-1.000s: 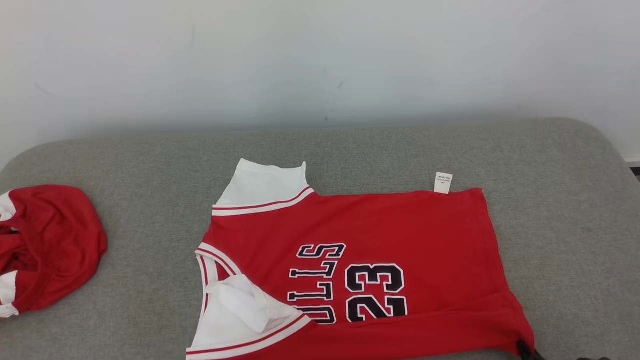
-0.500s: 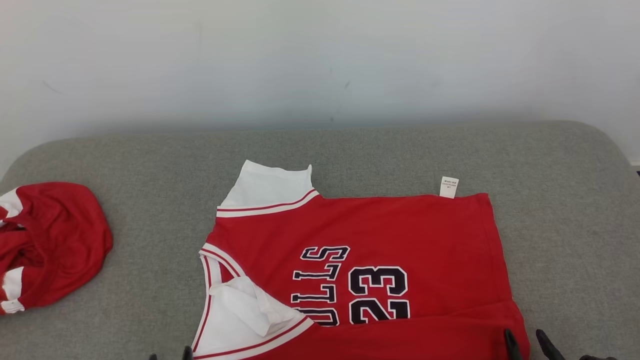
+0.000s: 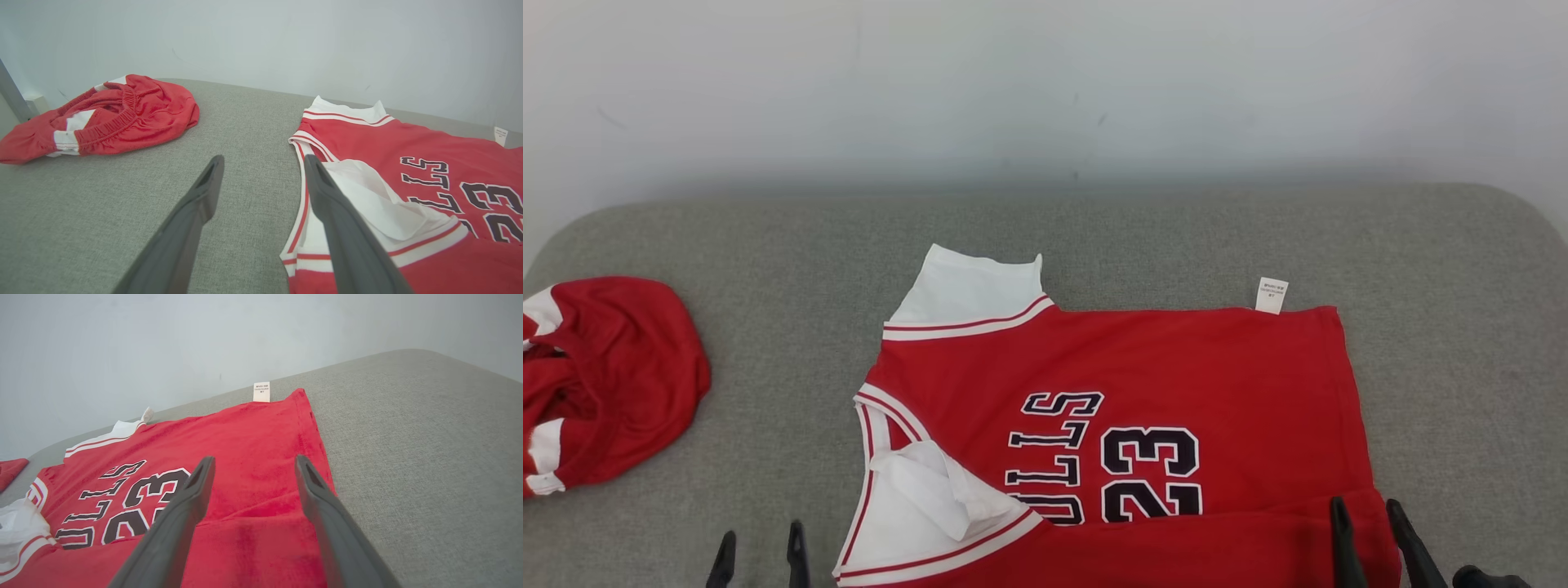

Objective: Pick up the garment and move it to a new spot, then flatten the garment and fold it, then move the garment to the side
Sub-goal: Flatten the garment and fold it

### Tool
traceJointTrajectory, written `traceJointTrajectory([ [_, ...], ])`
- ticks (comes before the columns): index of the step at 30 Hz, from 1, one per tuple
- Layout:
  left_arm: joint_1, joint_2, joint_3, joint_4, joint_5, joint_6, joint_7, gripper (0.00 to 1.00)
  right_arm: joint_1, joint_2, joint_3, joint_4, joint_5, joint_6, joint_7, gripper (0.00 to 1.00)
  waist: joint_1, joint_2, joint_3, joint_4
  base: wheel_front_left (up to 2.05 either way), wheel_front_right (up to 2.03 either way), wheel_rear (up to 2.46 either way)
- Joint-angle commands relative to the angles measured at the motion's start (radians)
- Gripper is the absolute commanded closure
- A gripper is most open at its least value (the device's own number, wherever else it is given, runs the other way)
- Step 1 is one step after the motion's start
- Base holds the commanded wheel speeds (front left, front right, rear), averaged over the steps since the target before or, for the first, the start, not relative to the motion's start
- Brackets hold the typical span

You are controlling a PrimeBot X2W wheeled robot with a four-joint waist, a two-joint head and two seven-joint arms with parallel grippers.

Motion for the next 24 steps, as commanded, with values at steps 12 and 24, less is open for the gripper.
traceJointTrajectory([
  [12,-0.396,0.1,-0.031,0.113,0.033,-0.064,-0.003,0.0,-0.262,0.014,0.054,0.05,-0.06,0.002,-0.002,0.0,0.0,0.0,0.152,-0.149,0.0,0.0,0.0],
  [24,-0.829,0.355,-0.214,0.319,-0.199,-0.066,0.203,0.0,-0.611,0.05,0.141,0.183,-0.049,0.002,-0.002,0.0,0.0,0.0,0.334,-0.292,0.0,0.0,0.0],
])
